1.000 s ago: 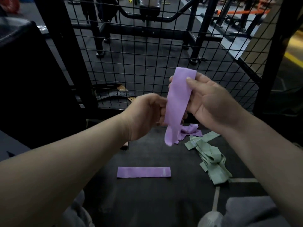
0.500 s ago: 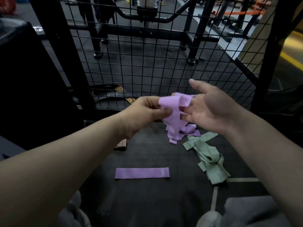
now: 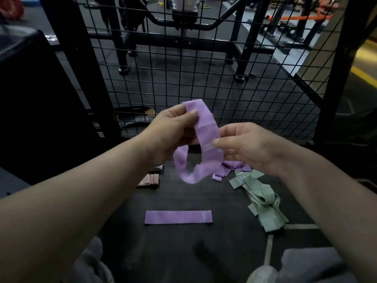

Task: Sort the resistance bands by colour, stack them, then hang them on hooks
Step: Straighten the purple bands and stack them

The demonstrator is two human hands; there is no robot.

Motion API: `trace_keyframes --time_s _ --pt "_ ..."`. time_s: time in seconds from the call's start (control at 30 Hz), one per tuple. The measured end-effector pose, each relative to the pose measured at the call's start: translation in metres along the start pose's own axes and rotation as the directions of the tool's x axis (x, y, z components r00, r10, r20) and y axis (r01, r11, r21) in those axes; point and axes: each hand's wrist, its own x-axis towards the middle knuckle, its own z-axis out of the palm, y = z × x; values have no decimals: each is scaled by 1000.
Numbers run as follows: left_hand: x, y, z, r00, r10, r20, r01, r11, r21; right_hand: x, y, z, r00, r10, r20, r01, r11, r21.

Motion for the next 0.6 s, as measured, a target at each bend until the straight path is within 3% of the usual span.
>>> trace_keyframes --time_s 0.2,0.33,0.5,0.6 --pt "3 1 -1 987 -150 -64 145 987 -68 1 2 5 948 -259 -184 253 966 -55" --pt "-3 2 3 954 -288 77 292 955 -43 4 0 5 892 -366 -264 365 929 -54" --pt "-2 -7 7 988 -147 45 142 985 95 3 -1 4 865 -421 -272 373 904 -210" --pt "-3 -9 8 996 -83 39 77 986 145 7 5 1 830 -469 -303 330 850 -411"
